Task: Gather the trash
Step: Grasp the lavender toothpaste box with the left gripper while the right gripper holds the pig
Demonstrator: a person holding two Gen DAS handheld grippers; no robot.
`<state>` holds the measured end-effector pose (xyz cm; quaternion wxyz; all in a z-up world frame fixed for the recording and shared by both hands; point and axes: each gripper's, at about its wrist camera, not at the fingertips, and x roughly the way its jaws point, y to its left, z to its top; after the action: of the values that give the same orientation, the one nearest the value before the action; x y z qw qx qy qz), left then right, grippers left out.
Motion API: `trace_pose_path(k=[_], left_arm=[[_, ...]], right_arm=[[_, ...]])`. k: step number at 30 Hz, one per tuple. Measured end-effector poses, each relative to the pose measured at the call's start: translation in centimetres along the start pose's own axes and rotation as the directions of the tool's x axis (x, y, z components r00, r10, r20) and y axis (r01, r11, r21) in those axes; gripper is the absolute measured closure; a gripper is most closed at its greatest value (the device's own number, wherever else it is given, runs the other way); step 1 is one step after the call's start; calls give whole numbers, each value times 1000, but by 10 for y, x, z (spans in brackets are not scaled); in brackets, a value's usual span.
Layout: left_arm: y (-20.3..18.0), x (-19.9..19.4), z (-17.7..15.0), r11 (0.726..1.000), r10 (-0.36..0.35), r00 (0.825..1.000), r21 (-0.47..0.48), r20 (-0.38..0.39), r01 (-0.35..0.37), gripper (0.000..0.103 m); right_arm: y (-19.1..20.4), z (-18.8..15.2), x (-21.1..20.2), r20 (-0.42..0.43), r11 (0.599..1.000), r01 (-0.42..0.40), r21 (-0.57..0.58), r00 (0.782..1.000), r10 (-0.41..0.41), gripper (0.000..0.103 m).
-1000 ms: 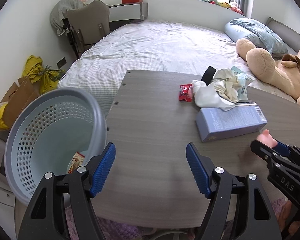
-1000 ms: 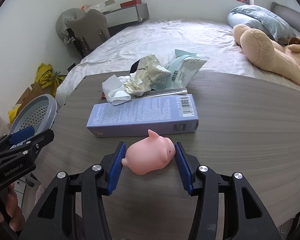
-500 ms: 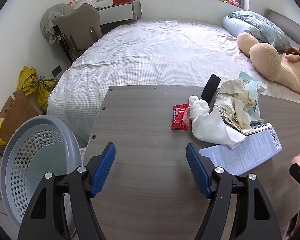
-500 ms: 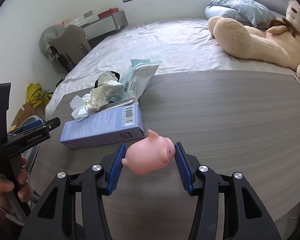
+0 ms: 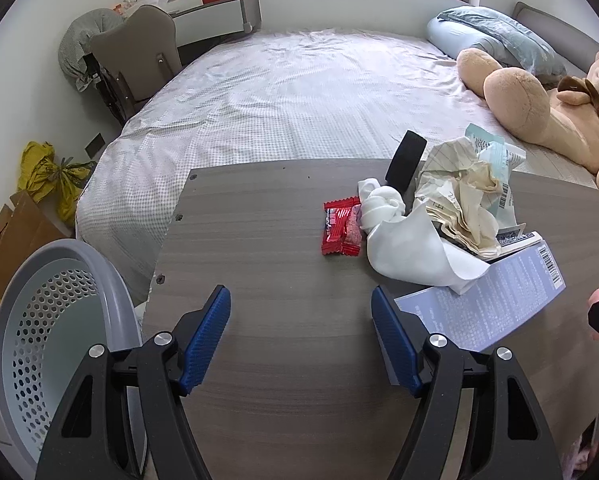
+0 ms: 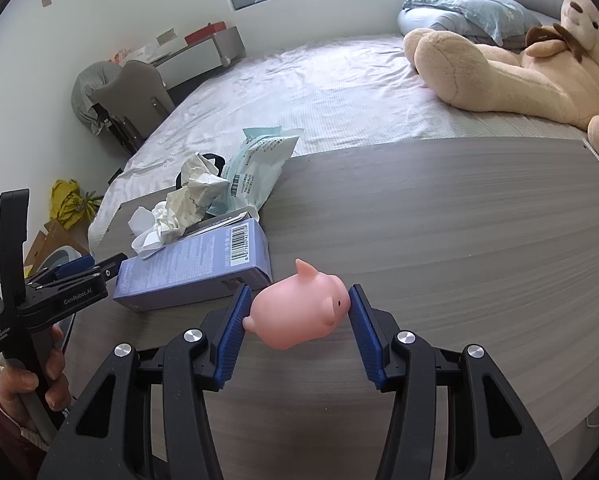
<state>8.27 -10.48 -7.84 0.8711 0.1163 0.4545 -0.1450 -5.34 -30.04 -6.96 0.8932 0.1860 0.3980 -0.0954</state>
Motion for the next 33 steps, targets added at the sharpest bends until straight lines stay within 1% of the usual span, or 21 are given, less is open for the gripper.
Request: trace_pose_path(k=[5,10,19,26,30,33], left_arm=[[-2,-3,-6,1000,-16,1000,-2,-8,16,33],[-10,-13,-19,999,-38,999,8,-12,38,33],[-43,-34,-42,994,-95,995,56,-21,96,33],[-77,-50,-53,981,-149,988,119,-30,152,33],[-89,-57,-54,977,-153,988,147,-22,154,33],[-91,-62,-50,978,-148,989,145,-9,147,33]], right_arm=[[-1,-2,-7,14,1000,-4,1,1000,4,54],[-3,-4,-16,35,1000,-6,5,999,6,54],[-18,-10,-31,61,1000,3,23,998,-4,54],[-41,-15,-44,85,998,17,63,996,-22,54],[-52,-15,-48,94,996,20,82,995,-28,54],[-59,-17,-50,99,995,20,95,995,-30,54]])
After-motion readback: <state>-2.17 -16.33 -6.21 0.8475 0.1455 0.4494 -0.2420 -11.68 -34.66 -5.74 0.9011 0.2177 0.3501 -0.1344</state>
